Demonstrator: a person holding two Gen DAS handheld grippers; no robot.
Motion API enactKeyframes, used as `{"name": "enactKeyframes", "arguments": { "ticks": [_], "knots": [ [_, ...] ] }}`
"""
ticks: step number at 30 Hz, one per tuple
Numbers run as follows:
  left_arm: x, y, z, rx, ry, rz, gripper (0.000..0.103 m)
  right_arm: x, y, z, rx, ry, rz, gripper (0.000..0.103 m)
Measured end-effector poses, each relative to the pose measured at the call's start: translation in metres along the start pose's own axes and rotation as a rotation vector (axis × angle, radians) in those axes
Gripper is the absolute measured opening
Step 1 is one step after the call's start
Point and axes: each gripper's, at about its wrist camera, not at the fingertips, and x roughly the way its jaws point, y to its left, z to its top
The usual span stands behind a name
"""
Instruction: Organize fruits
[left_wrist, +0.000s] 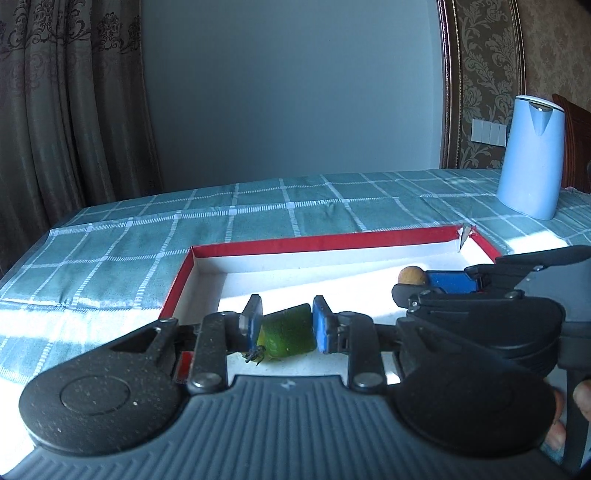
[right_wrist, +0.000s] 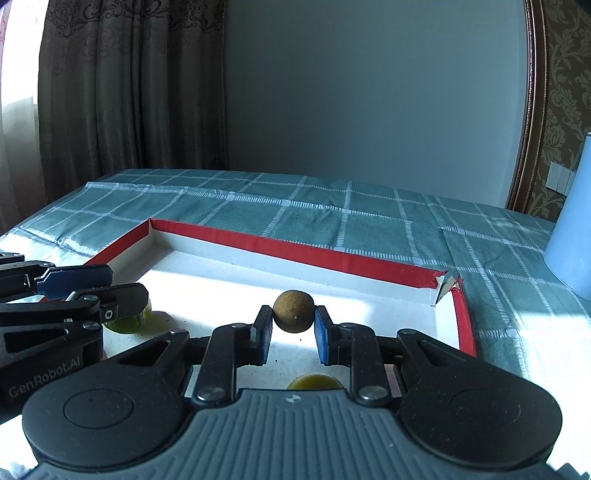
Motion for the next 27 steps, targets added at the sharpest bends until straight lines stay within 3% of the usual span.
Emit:
{"name": "enactKeyframes", "arguments": {
  "ticks": [6, 10, 14, 22, 24, 26, 27],
  "knots": [
    [0.011, -0.008, -0.004, 0.026, 0.019, 0.022, 0.033, 0.010, 0.001, -0.003, -0.008, 0.041, 0.002, 0.024],
    [0.011, -0.005, -0.005, 0.015, 0.014, 0.034, 0.045, 0.013, -0.001, -0.003, 0.003, 0.058, 0.004, 0.024],
    [0.008, 0.000, -0.006, -0.002, -0.007, 0.061, 0.067, 0.011, -0.003, -0.003, 0.006, 0.055, -0.007, 0.024],
    [-0.018, -0.002, -0.011, -0.002, -0.078, 0.071, 0.085, -0.011, -0.016, -0.008, 0.093, 0.005, -0.002, 0.033],
    [-0.028, -0.001, -0.013, -0.016, -0.094, 0.065, 0.087, -0.022, -0.018, -0.011, 0.117, -0.021, -0.010, 0.049],
    [-0.035, 0.001, -0.015, -0.038, -0.104, 0.060, 0.095, -0.031, -0.021, -0.014, 0.144, -0.050, -0.028, 0.066],
    [-0.040, 0.001, -0.017, -0.043, -0.113, 0.064, 0.095, -0.036, -0.023, -0.015, 0.157, -0.061, -0.029, 0.069]
  ]
}}
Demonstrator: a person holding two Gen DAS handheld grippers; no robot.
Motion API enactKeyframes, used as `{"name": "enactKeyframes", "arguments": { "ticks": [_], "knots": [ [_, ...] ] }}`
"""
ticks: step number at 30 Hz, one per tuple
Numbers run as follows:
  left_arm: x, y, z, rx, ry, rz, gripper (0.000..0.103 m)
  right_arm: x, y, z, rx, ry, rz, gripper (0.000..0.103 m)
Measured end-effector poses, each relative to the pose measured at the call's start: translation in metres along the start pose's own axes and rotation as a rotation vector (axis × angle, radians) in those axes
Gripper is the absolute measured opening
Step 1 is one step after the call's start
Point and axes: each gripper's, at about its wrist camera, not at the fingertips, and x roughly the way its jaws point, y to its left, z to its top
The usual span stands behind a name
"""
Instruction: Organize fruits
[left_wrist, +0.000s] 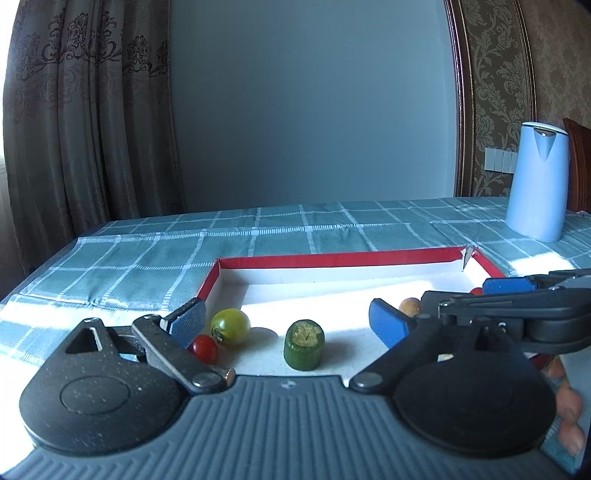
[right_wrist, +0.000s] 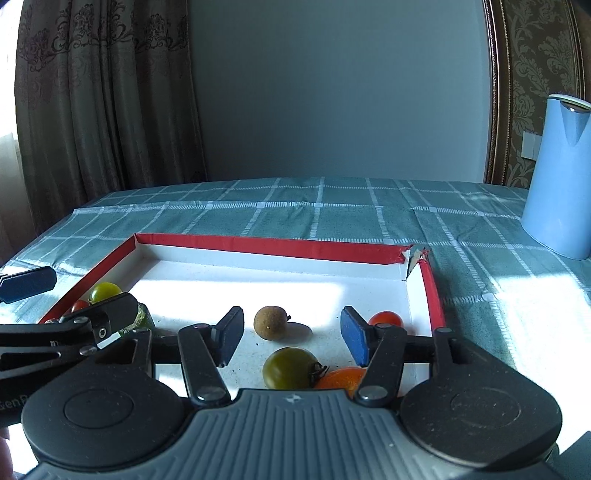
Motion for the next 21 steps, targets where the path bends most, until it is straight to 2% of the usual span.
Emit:
{"name": "enactKeyframes", "arguments": {
  "ticks": [4, 13, 14, 18, 21],
  "knots": [
    [-0.017, 0.001, -0.007, -0.002, -0.026, 0.026, 0.103, -0.019, -0.004, -0.006, 0.027, -0.019, 0.024, 0.069],
    [-0.043, 0.009, -0.026, -0.050, 0.006, 0.018, 0.103, -0.074, -0.005, -0.041, 0.047, -0.105, 0.051, 0.074],
    [-0.045, 0.009, -0.028, -0.049, 0.010, 0.020, 0.103, -0.077, -0.006, -0.045, 0.047, -0.104, 0.056, 0.077],
    [-0.053, 0.004, -0.033, -0.014, -0.014, 0.046, 0.103, -0.085, -0.005, -0.057, 0.024, -0.101, 0.057, 0.078],
    [-0.051, 0.000, -0.033, 0.014, 0.006, 0.044, 0.103, -0.079, -0.001, -0.060, 0.004, -0.060, 0.060, 0.079]
  ]
}}
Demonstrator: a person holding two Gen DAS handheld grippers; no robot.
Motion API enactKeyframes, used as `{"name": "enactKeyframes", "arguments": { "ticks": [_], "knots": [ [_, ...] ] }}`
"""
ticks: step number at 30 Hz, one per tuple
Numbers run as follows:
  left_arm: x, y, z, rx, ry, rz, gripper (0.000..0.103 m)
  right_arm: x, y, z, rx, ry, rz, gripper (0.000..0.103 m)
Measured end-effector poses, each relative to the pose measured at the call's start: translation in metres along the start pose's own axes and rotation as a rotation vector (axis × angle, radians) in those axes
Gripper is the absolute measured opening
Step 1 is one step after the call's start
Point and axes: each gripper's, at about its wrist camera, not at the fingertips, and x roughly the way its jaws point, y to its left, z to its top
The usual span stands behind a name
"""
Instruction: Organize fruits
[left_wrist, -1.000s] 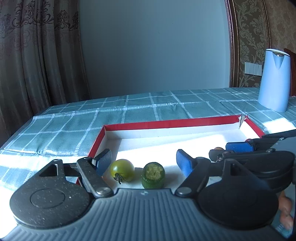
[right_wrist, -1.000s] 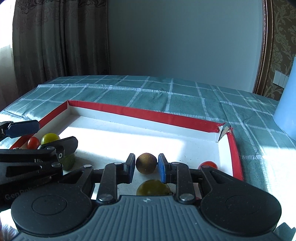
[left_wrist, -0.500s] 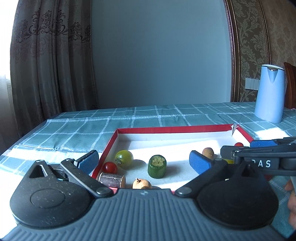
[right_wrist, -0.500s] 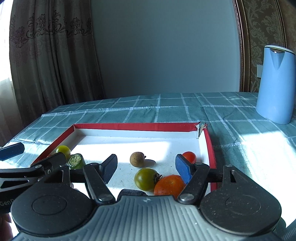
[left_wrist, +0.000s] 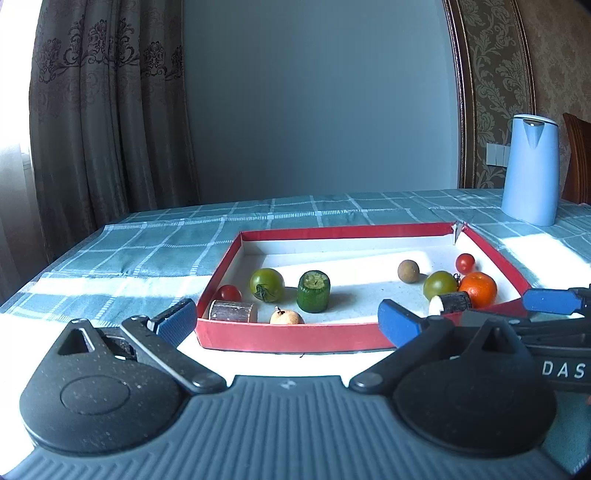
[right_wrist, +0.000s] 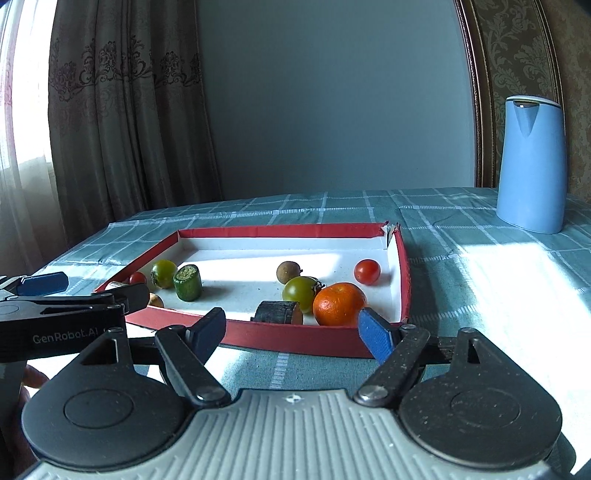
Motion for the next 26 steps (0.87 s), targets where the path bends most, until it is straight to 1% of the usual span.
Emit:
{"name": "enactKeyframes", "arguments": {
  "ticks": [2, 7, 16, 19, 23, 26],
  "knots": [
    [0.0015, -0.0010, -0.0001, 0.009, 0.011, 0.001, 0.103, 0.0013, 0.0000, -0.0003, 0.002, 0.010, 0.005, 0.079],
    [0.0020, 0.0008, -0.0009, -0.005, 0.023, 0.004, 0.103, 0.0030, 0.0006, -0.0017, 0.000, 0.025, 0.008, 0.079],
    [0.0038, 0.0011, -0.0010, 0.004, 0.039, 0.000, 0.103, 0.0041, 0.0011, -0.0018, -0.002, 0.032, 0.007, 0.079],
    [0.0027, 0.0028, -0.0003, 0.003, 0.026, -0.010, 0.103, 0.0041, 0.0012, -0.0019, -0.003, 0.032, 0.006, 0.079],
    [0.0036, 0.0078, 0.0005, -0.024, 0.024, -0.033, 0.103, 0.0038, 0.0011, -0.0020, 0.000, 0.034, 0.006, 0.079],
    [0.0027, 0.0072, 0.0000, -0.022, 0.017, -0.013, 0.103, 0.0061, 0.0020, -0.0024, -0.006, 0.052, 0.013, 0.079]
  ]
}}
